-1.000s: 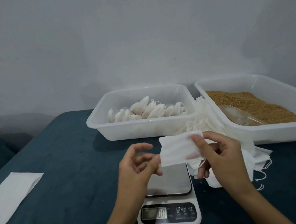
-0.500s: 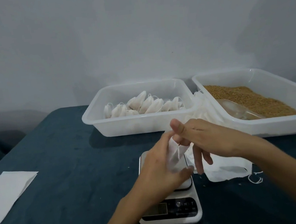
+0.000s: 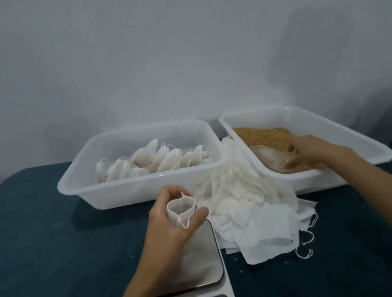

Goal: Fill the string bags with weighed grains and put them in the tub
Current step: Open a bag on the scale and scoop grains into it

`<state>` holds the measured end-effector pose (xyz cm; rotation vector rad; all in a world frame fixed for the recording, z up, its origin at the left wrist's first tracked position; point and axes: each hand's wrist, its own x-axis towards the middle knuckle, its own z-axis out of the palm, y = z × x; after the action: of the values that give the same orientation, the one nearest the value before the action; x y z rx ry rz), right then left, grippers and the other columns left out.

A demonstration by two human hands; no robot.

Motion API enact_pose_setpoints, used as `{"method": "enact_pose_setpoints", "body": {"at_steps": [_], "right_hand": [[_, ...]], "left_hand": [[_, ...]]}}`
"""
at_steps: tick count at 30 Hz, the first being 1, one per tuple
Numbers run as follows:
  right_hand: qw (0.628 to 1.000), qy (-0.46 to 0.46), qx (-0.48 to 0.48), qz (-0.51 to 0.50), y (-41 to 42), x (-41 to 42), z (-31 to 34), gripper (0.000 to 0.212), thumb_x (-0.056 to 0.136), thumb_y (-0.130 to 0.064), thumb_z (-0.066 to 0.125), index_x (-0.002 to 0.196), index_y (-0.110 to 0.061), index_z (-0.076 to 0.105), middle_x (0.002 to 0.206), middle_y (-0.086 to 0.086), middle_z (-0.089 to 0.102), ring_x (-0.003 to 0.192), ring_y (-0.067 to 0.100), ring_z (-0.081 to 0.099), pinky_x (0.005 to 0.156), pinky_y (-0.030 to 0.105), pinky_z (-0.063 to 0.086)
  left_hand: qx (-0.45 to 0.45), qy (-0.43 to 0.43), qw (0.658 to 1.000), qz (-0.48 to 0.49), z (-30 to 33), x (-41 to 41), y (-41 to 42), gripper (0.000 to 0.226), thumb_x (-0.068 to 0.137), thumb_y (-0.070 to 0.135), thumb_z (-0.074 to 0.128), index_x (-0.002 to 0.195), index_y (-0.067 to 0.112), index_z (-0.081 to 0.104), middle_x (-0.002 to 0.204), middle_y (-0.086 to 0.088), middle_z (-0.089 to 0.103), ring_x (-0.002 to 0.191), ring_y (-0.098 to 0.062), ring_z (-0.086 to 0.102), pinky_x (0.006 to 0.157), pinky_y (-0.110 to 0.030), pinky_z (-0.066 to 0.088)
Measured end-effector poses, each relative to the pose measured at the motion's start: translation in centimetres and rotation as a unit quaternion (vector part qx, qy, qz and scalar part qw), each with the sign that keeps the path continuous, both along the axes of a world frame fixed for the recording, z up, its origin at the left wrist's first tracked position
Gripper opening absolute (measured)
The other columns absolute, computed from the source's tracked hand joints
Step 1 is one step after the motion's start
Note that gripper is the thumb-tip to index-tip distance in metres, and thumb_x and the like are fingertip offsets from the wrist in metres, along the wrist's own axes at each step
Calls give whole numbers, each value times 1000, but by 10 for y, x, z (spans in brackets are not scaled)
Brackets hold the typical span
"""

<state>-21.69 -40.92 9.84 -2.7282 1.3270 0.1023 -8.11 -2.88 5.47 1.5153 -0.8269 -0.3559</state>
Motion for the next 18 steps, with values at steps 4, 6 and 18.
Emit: {"method": "enact_pose_setpoints", "body": {"at_steps": [4, 6, 18], "right_hand": [[995, 89, -45, 18, -15, 6, -23, 28, 84, -37, 74, 98, -14, 67, 99, 6, 70, 85, 20, 63, 63, 30, 45], [992, 109, -56, 29, -19, 9, -25, 11, 89, -26, 67, 93, -17, 63, 94, 1, 66, 77, 14, 58, 59, 28, 40], [997, 42, -69, 9, -63, -7, -23, 23, 104, -19, 50, 124, -9, 55, 120, 12, 64, 96, 23, 57, 86, 33, 48]], "left_hand": [[-19, 22, 1000, -6, -3, 0, -2, 30, 82, 9, 84, 101, 11, 60, 83, 1, 71, 75, -5, 68, 65, -18, 53], [-29, 14, 999, -9, -3, 1, -2, 30, 82, 7, 83, 102, 7, 60, 81, -1, 70, 72, -7, 67, 66, -19, 54], [-40, 3, 999, 11, -5, 2, -1, 29, 81, 5, 82, 99, 5, 59, 81, -5, 69, 69, -10, 64, 62, -20, 52]]}}
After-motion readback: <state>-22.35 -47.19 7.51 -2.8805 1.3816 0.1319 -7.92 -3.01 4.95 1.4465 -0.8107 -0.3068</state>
